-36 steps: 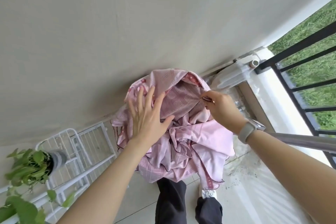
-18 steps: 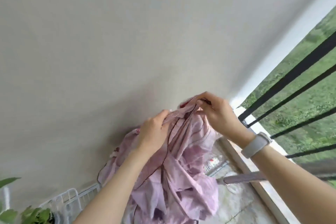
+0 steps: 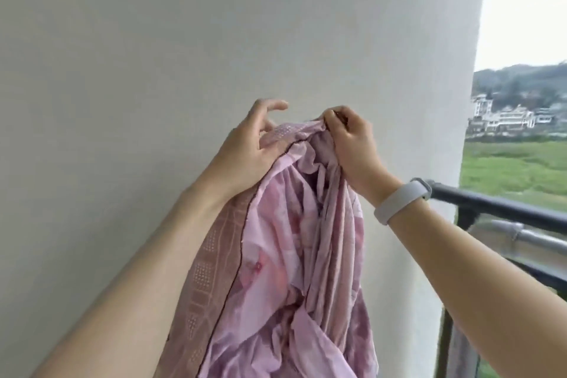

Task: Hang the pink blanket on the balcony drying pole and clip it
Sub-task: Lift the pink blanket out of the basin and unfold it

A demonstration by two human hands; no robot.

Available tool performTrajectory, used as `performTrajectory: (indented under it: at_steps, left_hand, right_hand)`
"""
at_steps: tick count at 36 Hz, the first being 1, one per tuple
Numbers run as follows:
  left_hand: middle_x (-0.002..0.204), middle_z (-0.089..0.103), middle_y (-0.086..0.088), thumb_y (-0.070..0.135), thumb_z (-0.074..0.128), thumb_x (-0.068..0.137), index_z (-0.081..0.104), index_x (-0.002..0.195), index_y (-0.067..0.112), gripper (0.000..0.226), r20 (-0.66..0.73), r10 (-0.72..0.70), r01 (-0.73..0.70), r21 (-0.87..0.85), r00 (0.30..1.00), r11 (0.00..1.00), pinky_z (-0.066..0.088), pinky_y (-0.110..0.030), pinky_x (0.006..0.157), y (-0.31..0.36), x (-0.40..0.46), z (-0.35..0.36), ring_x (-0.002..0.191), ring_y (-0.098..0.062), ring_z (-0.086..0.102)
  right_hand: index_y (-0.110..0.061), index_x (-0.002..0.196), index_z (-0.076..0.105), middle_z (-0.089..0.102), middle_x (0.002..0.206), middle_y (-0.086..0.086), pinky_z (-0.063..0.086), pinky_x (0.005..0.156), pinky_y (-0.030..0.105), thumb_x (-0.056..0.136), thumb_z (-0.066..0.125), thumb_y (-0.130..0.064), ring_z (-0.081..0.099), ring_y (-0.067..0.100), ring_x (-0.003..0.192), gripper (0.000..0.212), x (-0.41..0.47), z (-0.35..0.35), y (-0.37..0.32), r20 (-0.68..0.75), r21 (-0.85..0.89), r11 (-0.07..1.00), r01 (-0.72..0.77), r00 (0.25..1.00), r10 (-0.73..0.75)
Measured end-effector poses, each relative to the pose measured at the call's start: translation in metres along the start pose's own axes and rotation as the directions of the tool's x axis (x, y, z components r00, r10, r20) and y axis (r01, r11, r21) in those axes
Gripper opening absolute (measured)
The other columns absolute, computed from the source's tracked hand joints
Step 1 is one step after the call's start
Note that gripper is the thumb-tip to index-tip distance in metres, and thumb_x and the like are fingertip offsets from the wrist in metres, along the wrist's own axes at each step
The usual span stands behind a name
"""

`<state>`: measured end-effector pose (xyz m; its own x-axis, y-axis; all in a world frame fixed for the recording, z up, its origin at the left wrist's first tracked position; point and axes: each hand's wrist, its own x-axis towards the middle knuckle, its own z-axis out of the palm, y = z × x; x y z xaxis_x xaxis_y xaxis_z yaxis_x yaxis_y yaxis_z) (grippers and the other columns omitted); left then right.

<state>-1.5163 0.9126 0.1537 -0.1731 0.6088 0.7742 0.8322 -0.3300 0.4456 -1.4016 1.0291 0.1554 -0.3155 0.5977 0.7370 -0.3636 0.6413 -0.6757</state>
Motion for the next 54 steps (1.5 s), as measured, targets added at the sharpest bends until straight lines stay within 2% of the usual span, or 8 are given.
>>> performTrajectory:
  at_steps: [4,9,16,22,31,39,48,54]
  left_hand:
    - [0.123,0.050,0.021,0.066,0.056,0.066,0.042,0.132,0.035,0.074,0.070,-0.044,0.030,0.185,0.997,0.982,0.038,-0.020,0.092,0.030,-0.011,0.000,0.113,0.002,0.047]
    - [0.062,0.060,0.001,0.040,0.054,0.089,0.056,0.065,0.018,0.032,-0.202,-0.098,0.129,0.143,0.974,0.981,0.042,-0.030,0.064,0.013,-0.037,0.018,0.062,-0.013,0.054]
    - [0.048,0.037,0.002,0.025,0.050,0.094,0.031,0.050,0.018,0.049,-0.486,-0.288,0.370,0.079,0.825,0.926,0.027,-0.024,0.048,0.001,-0.056,0.013,0.048,-0.013,0.032]
    - [0.048,0.037,0.001,0.027,0.047,0.095,0.027,0.054,0.017,0.047,-0.575,-0.274,0.365,0.047,0.771,0.930,0.028,-0.032,0.053,0.001,-0.060,-0.003,0.051,-0.016,0.031]
    - [0.055,0.035,0.004,0.028,0.046,0.095,0.032,0.055,0.016,0.044,-0.659,-0.322,0.445,0.021,0.680,0.895,0.028,-0.028,0.054,-0.027,-0.106,-0.041,0.053,-0.011,0.031]
    - [0.085,0.063,-0.019,0.033,0.046,0.082,0.068,0.080,0.006,0.035,-0.337,-0.669,0.591,-0.313,0.662,0.743,0.047,-0.051,0.083,-0.073,-0.152,-0.072,0.081,-0.028,0.058]
    - [0.102,0.065,-0.012,0.054,0.023,0.092,0.061,0.104,0.005,0.063,0.032,-0.523,0.447,-0.565,0.852,0.694,0.044,-0.036,0.094,-0.019,-0.142,-0.050,0.099,-0.022,0.061]
    - [0.068,0.071,0.011,0.031,0.068,0.079,0.072,0.065,0.019,0.019,0.215,-0.473,0.491,-0.036,0.854,0.870,0.047,-0.017,0.077,-0.020,-0.132,-0.063,0.072,0.002,0.063]
  right_hand:
    - [-0.021,0.077,0.052,0.054,0.072,-0.005,0.042,0.066,0.020,0.091,0.049,-0.004,0.050,0.005,0.066,0.022,-0.006,-0.012,-0.029,0.074,0.041,0.996,0.073,0.994,-0.076]
    - [-0.013,0.101,0.046,0.051,0.073,0.000,0.038,0.056,0.016,0.092,0.048,-0.008,0.045,0.007,0.059,0.011,-0.063,-0.021,-0.002,0.201,0.061,0.995,-0.082,0.977,0.069]
    - [-0.032,0.103,0.042,0.045,0.066,-0.007,0.040,0.057,0.017,0.089,0.057,-0.012,0.042,-0.001,0.051,0.029,-0.169,-0.011,0.068,0.521,-0.146,0.981,-0.125,0.834,0.183]
    - [-0.026,0.100,0.045,0.050,0.081,-0.004,0.046,0.070,0.028,0.071,0.068,-0.051,0.046,0.011,0.069,0.044,-0.211,0.015,0.087,0.509,-0.261,0.946,-0.191,0.805,0.303]
    - [-0.002,0.077,0.048,0.045,0.064,0.003,0.027,0.055,0.030,0.094,0.045,-0.012,0.040,0.019,0.066,0.019,-0.212,0.028,0.111,0.396,-0.391,0.883,-0.259,0.819,0.416]
    - [0.007,0.091,0.055,0.053,0.078,0.011,0.031,0.060,0.030,0.093,0.041,-0.005,0.045,0.017,0.075,0.019,-0.088,0.045,0.045,0.250,-0.260,0.959,-0.108,0.952,0.175]
    - [-0.008,0.095,0.056,0.056,0.076,0.008,0.034,0.053,0.025,0.091,0.038,-0.002,0.046,0.021,0.068,0.020,-0.033,0.060,0.005,0.493,-0.452,0.875,0.172,0.866,0.085]
    - [-0.005,0.100,0.059,0.063,0.096,0.012,0.033,0.066,0.026,0.092,0.041,-0.004,0.053,0.025,0.081,0.020,-0.019,0.016,0.016,0.587,-0.605,0.728,0.321,0.798,0.136]
